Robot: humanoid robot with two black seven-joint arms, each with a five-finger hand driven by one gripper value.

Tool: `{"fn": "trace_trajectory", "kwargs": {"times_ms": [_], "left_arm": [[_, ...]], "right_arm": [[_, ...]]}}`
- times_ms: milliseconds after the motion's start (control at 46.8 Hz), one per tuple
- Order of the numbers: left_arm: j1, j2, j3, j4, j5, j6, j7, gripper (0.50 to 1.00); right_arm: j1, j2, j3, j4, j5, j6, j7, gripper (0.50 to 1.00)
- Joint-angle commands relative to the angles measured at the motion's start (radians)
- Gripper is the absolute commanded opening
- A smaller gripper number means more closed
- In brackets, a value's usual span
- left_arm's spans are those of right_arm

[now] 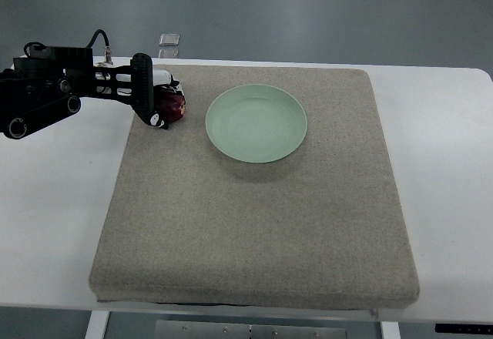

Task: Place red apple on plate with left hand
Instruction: 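Close the left hand fingers around the red apple, then carry the apple with the left hand onto the green plate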

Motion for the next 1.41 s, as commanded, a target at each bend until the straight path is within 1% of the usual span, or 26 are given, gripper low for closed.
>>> {"fn": "trace_trajectory", "kwargs": {"times_ms": [0,256,470,619,769,1175,1282,1388], "left_arm": [[-0.008,0.000,0.000,0.000,0.000,0.000,0.000,0.709],[-0.017,-0.012,-0.022,-0.005,-0.006,0.006,0.000,0.716],[-0.043,-0.063,-0.061,-0.003,-0.008,0.066,-0.002,0.718],[-0.041,-0.098,-0.086,-0.003,-0.008,0.077,0.000,0.718],[-0.034,-0.135,-0.088,-0.003,-0.012,0.106,0.000,0.718],[-0.005,-0.210,-0.092,0.004,-0.026,0.115,0.001,0.735],[0.017,-0.229,-0.114,0.011,-0.026,0.115,0.001,0.746],[0.025,-0.247,-0.129,0.018,-0.028,0.115,0.000,0.767]], "right_arm": [[0.000,0.000,0.000,0.000,0.000,0.000,0.000,0.932],[0.000,0.000,0.000,0.000,0.000,0.000,0.000,0.932],[0.000,0.000,0.000,0.000,0.000,0.000,0.000,0.932],[0.000,0.000,0.000,0.000,0.000,0.000,0.000,0.930],[0.000,0.000,0.000,0.000,0.000,0.000,0.000,0.932],[0.000,0.000,0.000,0.000,0.000,0.000,0.000,0.930],[0.000,0.000,0.000,0.000,0.000,0.000,0.000,0.930],[0.000,0.000,0.000,0.000,0.000,0.000,0.000,0.932]]}}
